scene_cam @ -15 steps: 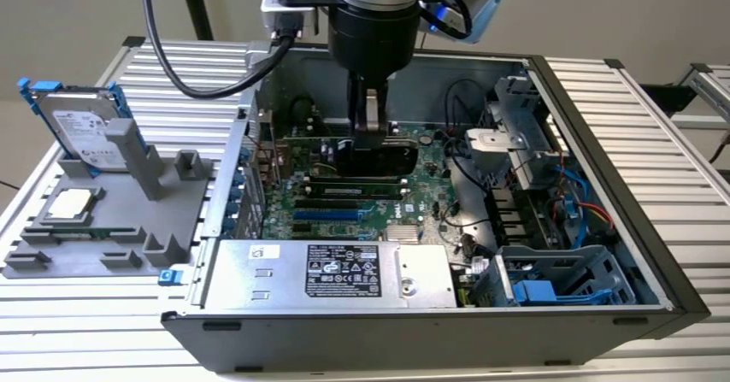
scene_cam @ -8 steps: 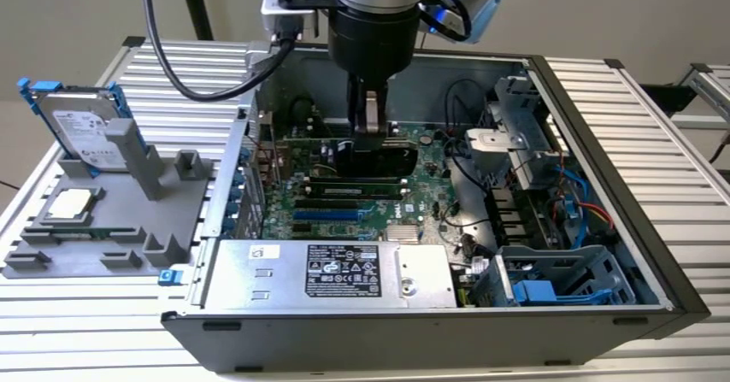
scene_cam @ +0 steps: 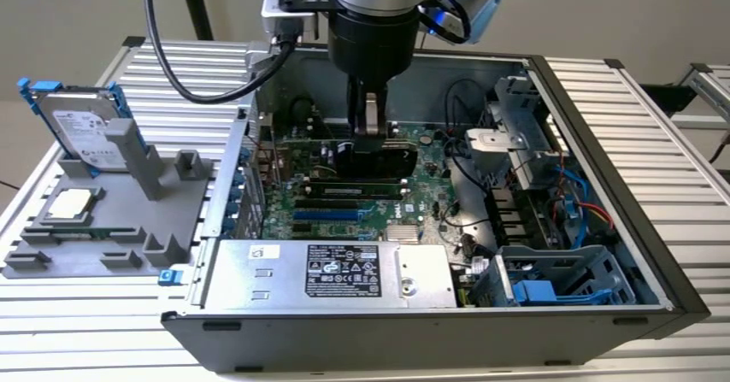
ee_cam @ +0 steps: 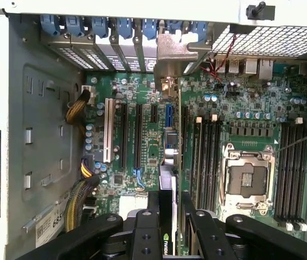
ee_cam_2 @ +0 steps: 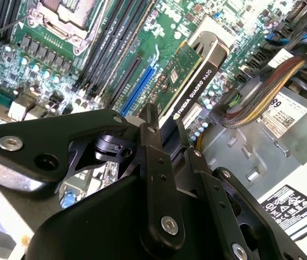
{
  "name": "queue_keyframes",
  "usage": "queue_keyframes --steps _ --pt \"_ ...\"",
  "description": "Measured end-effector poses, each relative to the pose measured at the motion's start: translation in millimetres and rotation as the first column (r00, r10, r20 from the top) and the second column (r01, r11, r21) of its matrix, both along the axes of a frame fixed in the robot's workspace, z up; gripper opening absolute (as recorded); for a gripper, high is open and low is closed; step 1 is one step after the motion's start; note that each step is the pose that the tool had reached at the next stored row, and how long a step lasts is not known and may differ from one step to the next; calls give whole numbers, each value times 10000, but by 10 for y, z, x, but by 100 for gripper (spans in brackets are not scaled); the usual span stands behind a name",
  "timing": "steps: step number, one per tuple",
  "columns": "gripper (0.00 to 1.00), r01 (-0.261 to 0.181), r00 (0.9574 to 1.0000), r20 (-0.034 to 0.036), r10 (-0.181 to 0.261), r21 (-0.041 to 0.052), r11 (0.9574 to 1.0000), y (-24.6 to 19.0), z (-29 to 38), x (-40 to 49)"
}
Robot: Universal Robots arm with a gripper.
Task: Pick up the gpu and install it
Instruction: 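Insert the gpu into the slot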
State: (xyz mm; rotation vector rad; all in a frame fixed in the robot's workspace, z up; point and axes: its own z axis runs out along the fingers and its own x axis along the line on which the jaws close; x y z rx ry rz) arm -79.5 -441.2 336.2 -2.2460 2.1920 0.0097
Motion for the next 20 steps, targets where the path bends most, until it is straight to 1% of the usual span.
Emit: queue_keyframes --steps 20 --pt "0 -12 10000 0 12 0 10000 0 -54 0"
